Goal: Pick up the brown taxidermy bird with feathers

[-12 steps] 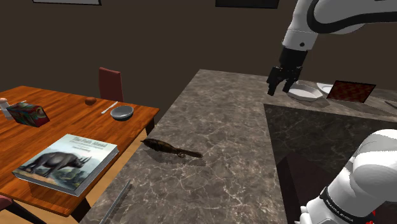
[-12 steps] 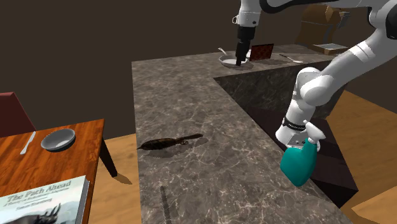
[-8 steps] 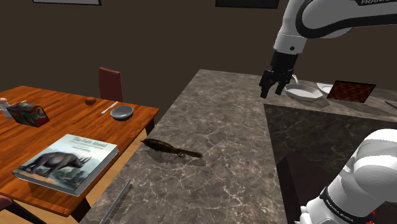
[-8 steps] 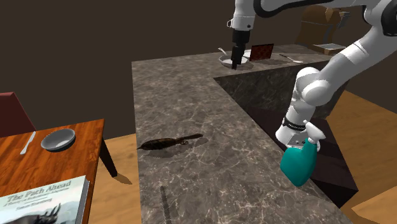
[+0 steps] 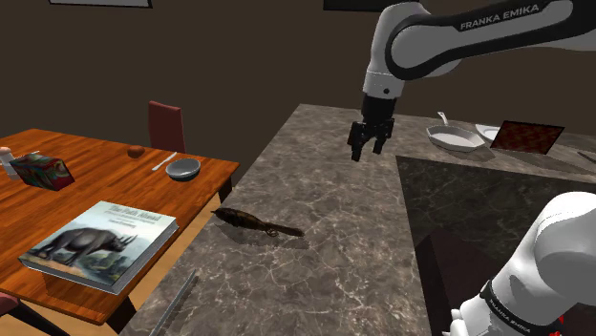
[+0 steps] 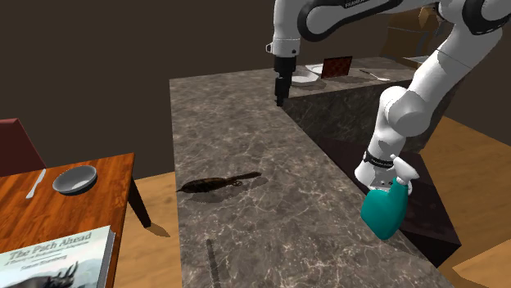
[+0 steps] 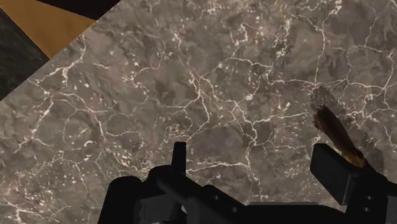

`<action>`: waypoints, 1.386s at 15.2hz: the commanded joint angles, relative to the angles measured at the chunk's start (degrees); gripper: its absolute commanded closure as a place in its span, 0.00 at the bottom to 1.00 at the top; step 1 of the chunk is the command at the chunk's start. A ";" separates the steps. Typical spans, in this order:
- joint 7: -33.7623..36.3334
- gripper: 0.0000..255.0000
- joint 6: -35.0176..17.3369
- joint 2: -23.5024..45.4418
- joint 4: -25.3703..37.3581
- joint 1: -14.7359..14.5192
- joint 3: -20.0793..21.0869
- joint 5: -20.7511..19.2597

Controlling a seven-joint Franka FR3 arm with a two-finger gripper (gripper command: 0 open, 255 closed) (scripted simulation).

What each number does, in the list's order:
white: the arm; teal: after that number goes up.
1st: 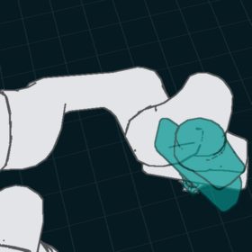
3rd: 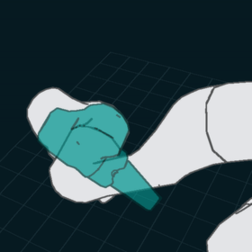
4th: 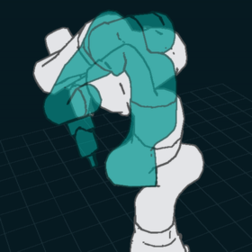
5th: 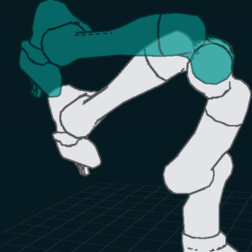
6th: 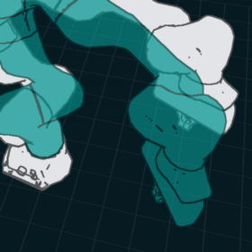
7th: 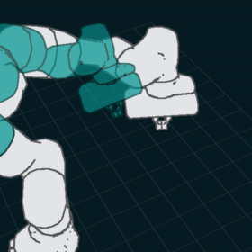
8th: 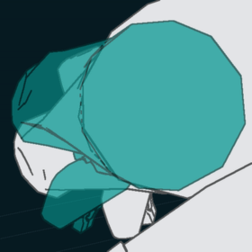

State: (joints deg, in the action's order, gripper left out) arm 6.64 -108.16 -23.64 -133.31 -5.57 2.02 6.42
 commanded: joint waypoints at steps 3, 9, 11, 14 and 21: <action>0.38 0.00 -2.88 7.50 3.75 -1.94 2.14 1.06; 1.12 0.00 -6.03 19.27 11.08 -4.54 5.17 1.55; 1.46 0.00 -6.70 23.22 13.94 -5.41 6.10 1.42; 2.02 0.00 -7.34 29.18 18.62 -6.76 7.41 0.97; 3.47 0.00 -7.01 43.35 31.55 -10.47 9.82 -1.02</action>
State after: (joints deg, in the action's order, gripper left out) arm 9.98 -115.52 17.69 -103.90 -15.52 11.55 5.72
